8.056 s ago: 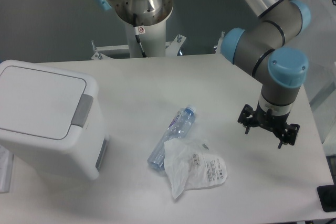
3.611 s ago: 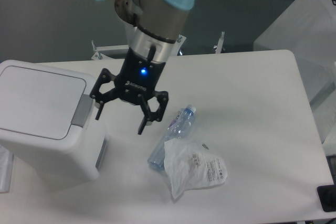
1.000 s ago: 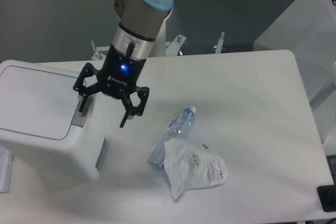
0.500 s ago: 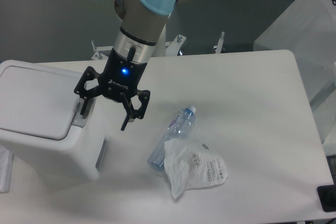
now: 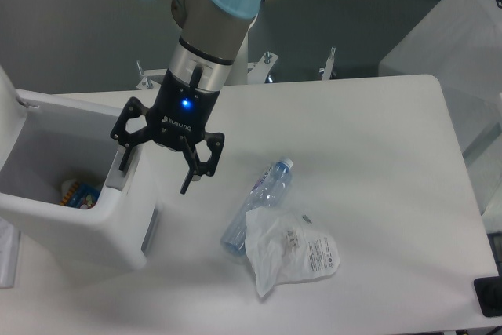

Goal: Open the trash can
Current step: 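Lift the gripper off the opened lid and move back over the bottle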

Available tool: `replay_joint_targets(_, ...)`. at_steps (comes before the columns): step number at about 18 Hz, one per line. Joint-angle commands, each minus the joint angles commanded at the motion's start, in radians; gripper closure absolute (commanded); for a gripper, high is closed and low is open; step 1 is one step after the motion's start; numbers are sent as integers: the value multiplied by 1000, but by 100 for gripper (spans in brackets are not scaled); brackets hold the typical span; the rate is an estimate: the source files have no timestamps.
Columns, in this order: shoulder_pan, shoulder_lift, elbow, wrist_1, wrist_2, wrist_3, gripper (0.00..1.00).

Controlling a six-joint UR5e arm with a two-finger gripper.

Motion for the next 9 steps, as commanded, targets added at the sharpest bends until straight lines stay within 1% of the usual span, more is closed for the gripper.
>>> replay_joint_targets(4, 24, -15, 51, 0, 2, 8, 0)
replay_joint_targets(7, 70, -77, 69, 2, 3, 29, 0)
replay_joint_targets(9, 89, -119, 81, 0, 5, 76, 0)
